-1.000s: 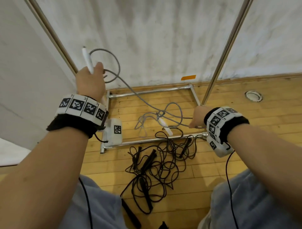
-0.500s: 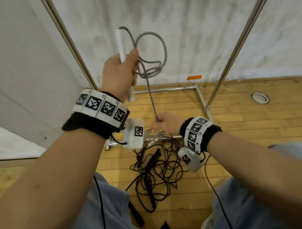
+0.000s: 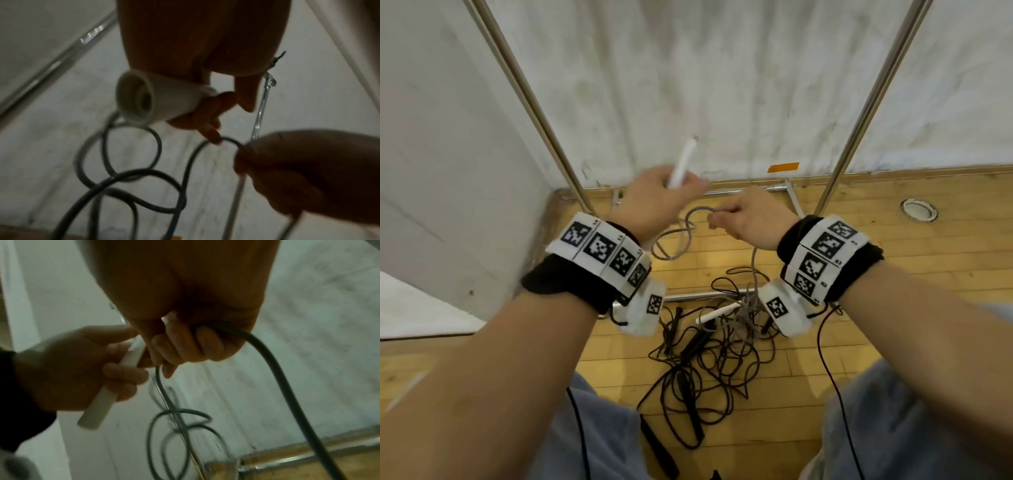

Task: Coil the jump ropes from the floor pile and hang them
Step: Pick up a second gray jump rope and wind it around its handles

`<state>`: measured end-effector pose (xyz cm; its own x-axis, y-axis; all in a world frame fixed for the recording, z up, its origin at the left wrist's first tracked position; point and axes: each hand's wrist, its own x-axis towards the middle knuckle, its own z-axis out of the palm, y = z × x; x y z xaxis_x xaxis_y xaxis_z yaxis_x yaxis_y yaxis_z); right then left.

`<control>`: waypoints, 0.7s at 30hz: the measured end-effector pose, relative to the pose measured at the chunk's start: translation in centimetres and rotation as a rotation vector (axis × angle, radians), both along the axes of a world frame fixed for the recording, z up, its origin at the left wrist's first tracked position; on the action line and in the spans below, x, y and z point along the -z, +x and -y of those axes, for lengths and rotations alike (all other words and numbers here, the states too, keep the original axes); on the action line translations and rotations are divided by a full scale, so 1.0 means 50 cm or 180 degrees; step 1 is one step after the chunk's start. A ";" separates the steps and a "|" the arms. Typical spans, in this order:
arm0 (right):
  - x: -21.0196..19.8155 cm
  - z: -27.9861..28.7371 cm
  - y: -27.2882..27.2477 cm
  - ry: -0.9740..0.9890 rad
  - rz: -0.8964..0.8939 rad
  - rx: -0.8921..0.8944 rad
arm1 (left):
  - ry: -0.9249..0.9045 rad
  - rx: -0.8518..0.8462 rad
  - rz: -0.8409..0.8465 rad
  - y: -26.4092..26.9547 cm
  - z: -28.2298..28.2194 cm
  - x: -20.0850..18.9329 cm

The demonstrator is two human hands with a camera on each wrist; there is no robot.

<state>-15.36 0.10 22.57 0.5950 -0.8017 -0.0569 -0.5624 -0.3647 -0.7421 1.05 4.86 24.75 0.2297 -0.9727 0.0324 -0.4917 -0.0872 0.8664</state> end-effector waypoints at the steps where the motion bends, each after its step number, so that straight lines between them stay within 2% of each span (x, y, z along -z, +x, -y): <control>1: -0.011 -0.001 -0.001 -0.0080 0.0051 0.0010 | 0.0190 0.0440 0.0068 -0.014 -0.005 0.003; 2: -0.022 -0.003 -0.004 -0.0131 0.0104 0.0037 | 0.0271 0.0761 0.0171 -0.025 -0.007 0.005; 4: -0.033 -0.003 -0.018 -0.0067 0.0230 0.0054 | 0.0197 0.0939 0.0372 -0.030 0.000 0.008; 7: -0.022 -0.003 -0.038 0.0060 0.0239 -0.0020 | -0.0080 0.0455 0.0494 -0.020 0.020 0.008; 9: 0.006 -0.005 -0.042 0.0214 0.0243 -0.0096 | -0.0417 0.0041 -0.0091 -0.009 0.029 0.003; 12: 0.057 -0.009 -0.049 0.0809 0.0342 -0.0247 | -0.0802 -0.0595 -0.0984 0.008 0.036 -0.017; 15: 0.113 -0.008 -0.058 0.1017 -0.0439 -0.0412 | -0.1006 -0.1138 -0.1665 0.038 0.043 -0.034; 16: 0.126 -0.008 -0.060 0.0991 -0.0694 -0.0429 | -0.1011 -0.1254 -0.1621 0.048 0.045 -0.036; 17: 0.135 -0.008 -0.060 0.0951 -0.0814 -0.0404 | -0.0944 -0.1351 -0.1356 0.055 0.047 -0.034; 19: 0.132 -0.002 -0.054 0.0788 -0.0746 -0.0253 | -0.0665 -0.1446 -0.0543 0.065 0.047 -0.024; 21: 0.102 0.004 -0.043 0.0466 -0.0471 -0.0059 | -0.0397 -0.1455 -0.0108 0.063 0.047 -0.008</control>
